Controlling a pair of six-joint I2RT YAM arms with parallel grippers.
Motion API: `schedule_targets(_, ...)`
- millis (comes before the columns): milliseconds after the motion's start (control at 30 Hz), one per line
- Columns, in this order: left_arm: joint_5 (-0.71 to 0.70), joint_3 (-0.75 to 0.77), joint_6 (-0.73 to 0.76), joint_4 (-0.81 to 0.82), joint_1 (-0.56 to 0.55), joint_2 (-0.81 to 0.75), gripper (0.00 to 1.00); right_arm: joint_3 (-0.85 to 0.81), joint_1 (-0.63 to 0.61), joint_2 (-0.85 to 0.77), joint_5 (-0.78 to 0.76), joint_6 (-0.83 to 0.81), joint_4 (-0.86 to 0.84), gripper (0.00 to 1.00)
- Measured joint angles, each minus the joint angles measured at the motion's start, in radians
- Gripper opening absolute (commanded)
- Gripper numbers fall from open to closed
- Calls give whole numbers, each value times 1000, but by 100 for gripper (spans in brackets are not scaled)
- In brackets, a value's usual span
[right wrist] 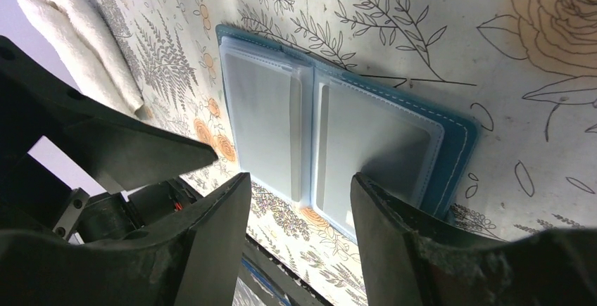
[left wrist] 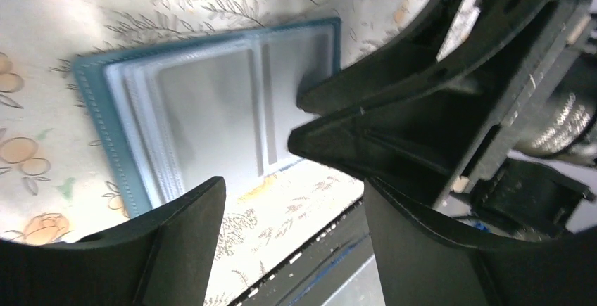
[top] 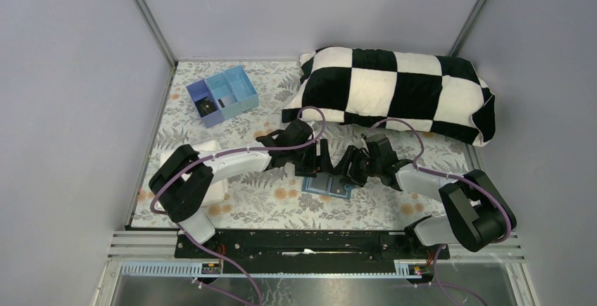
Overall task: Take the credit cards out of the card holder
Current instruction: Remove the credit card from the card holder.
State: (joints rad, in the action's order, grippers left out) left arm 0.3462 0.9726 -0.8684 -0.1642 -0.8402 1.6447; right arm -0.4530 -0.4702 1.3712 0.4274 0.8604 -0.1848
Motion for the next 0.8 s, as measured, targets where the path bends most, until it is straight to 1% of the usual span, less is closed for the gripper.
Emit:
schedule_targets(100, -96, 32, 11, -64, -7, 0, 77, 0, -1, -1, 3, 0, 0, 62)
schedule_targets(200, -159, 42, 24, -95, -10, 0, 76, 0, -1, -1, 3, 0, 0, 62)
schedule_targets(567, -156, 40, 26, -77, -8, 64, 75, 0, -1, -1, -1, -1, 8, 62)
schedule_targets(800, -152, 40, 32, -69, -7, 71, 75, 0, -1, -1, -5, 0, 11, 62)
